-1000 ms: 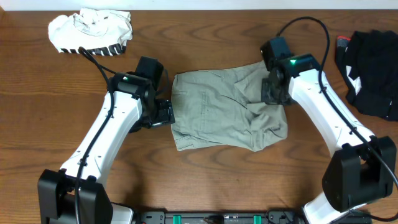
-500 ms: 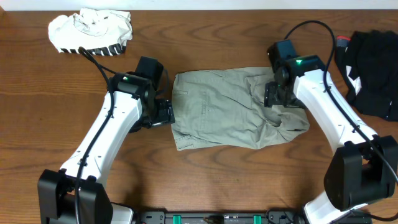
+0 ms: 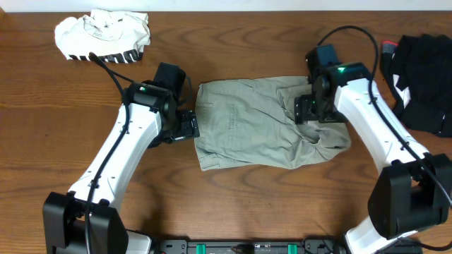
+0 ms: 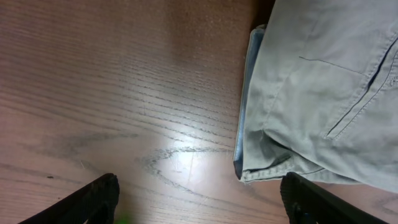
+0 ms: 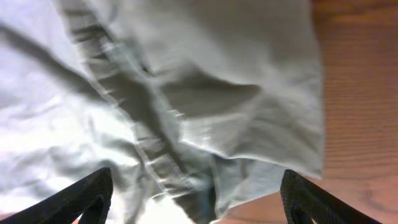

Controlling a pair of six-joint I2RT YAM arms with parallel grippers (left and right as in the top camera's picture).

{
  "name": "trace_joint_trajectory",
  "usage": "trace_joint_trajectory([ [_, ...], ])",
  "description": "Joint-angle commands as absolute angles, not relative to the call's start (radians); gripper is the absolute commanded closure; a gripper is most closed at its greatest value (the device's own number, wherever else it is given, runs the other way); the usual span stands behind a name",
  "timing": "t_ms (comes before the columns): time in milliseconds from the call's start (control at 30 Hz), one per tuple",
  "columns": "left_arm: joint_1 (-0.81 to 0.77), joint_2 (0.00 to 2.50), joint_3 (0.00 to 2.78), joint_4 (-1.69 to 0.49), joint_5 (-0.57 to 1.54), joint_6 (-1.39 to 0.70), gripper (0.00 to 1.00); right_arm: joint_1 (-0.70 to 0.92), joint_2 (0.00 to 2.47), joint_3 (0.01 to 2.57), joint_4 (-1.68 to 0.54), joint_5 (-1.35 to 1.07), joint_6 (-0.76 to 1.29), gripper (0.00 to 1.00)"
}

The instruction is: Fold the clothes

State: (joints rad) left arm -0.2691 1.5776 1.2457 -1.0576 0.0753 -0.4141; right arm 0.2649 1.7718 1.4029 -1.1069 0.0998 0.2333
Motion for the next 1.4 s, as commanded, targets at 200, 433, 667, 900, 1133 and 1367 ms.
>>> trace_joint_trajectory([
  [200,-0.264,1.581,1.248,-1.068,0.078,-0.398,0.14,0.407,1.776,1.392,-1.176,0.303,0.189,0.06],
  [433,-0.264,1.581,1.248,-1.068,0.078,-0.398,0.14,0.405,1.817,1.350,-1.150,0.307,0.189,0.07],
  [667,-0.264,1.581,1.248,-1.069,0.078,-0.398,0.14,0.414,1.885,1.344,-1.116,0.308,0.189,0.08],
  [900,-0.264,1.581,1.248,-1.076,0.078,-0.397,0.14,0.409,1.953,1.343,-1.077,0.316,0.190,0.20],
  [1133,-0.264,1.581,1.248,-1.076,0.078,-0.398,0.14,0.409,1.958,1.345,-1.058,0.342,0.219,0.67],
  [1367,-0.264,1.581,1.248,-1.076,0.078,-0.398,0.15,0.409,1.956,1.351,-1.061,0.352,0.224,0.98],
])
